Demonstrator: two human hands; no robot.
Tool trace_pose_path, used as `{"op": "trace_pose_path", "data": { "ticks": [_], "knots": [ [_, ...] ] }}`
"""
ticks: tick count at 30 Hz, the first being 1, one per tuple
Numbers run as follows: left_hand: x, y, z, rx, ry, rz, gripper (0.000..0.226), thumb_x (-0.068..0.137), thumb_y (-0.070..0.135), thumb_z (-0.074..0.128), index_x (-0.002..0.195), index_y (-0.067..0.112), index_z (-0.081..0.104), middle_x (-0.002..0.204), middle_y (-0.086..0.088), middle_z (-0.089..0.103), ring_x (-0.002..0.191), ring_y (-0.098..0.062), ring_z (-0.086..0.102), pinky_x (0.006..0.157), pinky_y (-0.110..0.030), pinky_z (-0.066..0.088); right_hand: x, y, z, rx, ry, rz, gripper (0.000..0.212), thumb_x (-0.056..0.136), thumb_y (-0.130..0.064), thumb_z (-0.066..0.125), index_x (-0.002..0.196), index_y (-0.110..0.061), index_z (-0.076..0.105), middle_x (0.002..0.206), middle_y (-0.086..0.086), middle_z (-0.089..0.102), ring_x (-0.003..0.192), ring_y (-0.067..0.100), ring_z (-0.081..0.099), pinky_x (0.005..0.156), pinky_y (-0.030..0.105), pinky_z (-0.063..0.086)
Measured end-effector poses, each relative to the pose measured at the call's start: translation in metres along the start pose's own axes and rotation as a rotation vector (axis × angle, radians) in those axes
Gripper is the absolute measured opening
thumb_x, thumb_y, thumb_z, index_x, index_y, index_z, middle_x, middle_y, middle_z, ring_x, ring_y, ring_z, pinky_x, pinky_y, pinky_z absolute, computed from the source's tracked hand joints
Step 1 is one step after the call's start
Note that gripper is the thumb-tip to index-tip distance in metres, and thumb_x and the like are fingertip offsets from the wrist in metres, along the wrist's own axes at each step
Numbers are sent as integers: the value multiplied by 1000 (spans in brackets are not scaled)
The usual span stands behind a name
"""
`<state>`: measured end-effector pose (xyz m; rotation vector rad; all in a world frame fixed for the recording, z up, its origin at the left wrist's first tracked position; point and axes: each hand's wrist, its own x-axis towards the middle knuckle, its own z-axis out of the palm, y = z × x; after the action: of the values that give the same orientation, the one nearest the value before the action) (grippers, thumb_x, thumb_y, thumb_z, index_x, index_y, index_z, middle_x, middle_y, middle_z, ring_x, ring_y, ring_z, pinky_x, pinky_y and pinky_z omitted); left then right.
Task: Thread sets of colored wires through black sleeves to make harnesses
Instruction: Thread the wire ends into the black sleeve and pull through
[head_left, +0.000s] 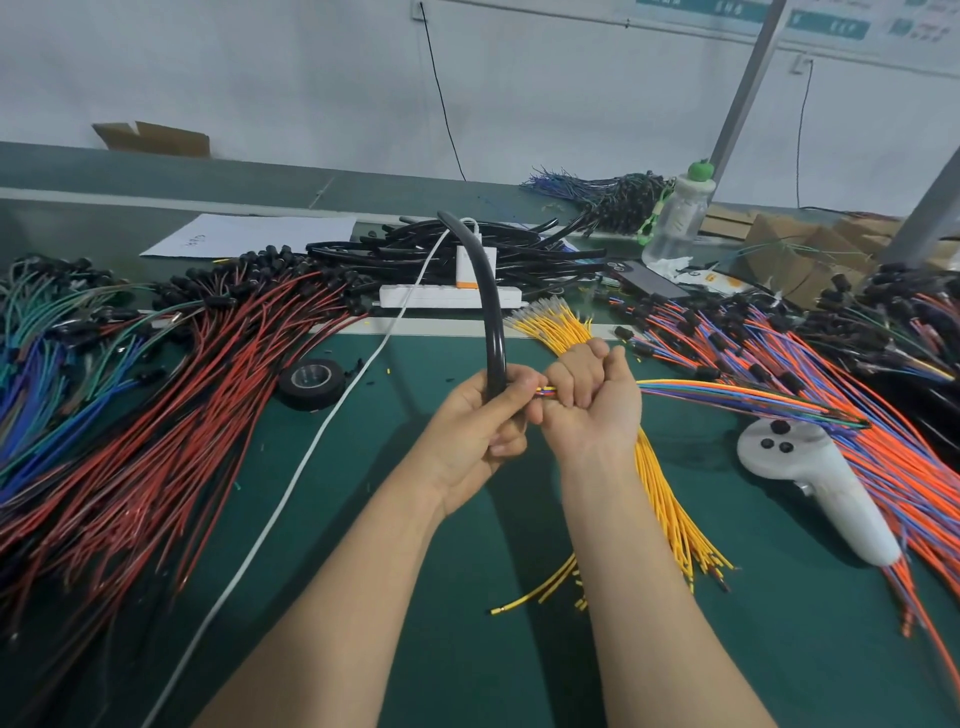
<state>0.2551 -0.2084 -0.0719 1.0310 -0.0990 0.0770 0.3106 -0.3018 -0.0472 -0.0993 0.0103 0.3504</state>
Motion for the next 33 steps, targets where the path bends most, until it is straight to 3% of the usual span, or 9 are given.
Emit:
{"op": "trace_pose_path", "data": {
  "ticks": [3, 5, 8, 10, 14, 21, 27, 33],
  "knots": [
    [2, 3, 3, 28, 120, 2, 22, 92, 28, 52, 91, 8, 60, 59, 3, 52, 39, -1, 27, 40, -13, 25, 0, -7, 1, 5, -1, -41, 46, 104, -37, 29, 65, -14, 40, 38, -5, 21, 34, 8, 7, 28, 18, 14],
    [4, 8, 4, -96, 190, 13, 28, 100, 29, 39, 92, 10, 57, 61, 3, 55, 44, -4, 35, 45, -15, 30, 0, -14, 1, 33, -13, -54, 46, 104, -38, 29, 65, -15, 40, 38, -5, 21, 41, 7, 4, 30, 18, 13],
    [4, 15, 6, -157, 183, 87, 25, 102, 18, 32, 91, 16, 55, 75, 3, 69, 69, -9, 58, 67, -22, 42, 0, -16, 2, 42, -34, -41, 47, 104, -37, 30, 65, -14, 40, 38, -5, 21, 41, 8, 4, 31, 18, 13],
    [2, 14, 8, -94, 165, 112, 23, 101, 15, 35, 88, 18, 55, 84, 4, 71, 78, -8, 59, 75, -22, 44, -1, -13, 2, 36, -49, -29, 48, 103, -37, 30, 64, -13, 41, 38, -4, 22, 41, 8, 5, 30, 18, 14],
    [1, 9, 10, -103, 187, 121, 20, 99, 12, 43, 85, 12, 56, 84, 0, 69, 75, -10, 59, 69, -19, 53, -1, -12, 1, 42, -67, -24, 48, 103, -37, 30, 64, -12, 42, 38, -4, 22, 41, 7, 5, 28, 19, 16],
    [4, 6, 9, -133, 242, 144, 15, 95, 13, 50, 83, 9, 58, 76, -1, 70, 71, -6, 66, 67, -16, 53, -1, -13, 0, 28, -72, -21, 48, 104, -37, 30, 64, -12, 41, 38, -4, 22, 40, 7, 5, 28, 19, 16],
    [5, 3, 10, -113, 286, 152, 12, 94, 15, 54, 84, 9, 59, 76, 0, 70, 69, -5, 65, 65, -16, 52, -2, -13, 3, -31, -63, 10, 48, 103, -40, 29, 65, -14, 39, 52, -9, 9, 40, 7, 5, 29, 18, 15],
    [5, 2, 11, -46, 323, 111, 13, 93, 18, 56, 81, 14, 58, 77, 4, 70, 56, -1, 53, 52, -13, 45, -2, -12, 4, -66, -56, 30, 50, 103, -40, 29, 63, -14, 39, 37, -5, 22, 41, 7, 4, 28, 18, 14]
  ]
}}
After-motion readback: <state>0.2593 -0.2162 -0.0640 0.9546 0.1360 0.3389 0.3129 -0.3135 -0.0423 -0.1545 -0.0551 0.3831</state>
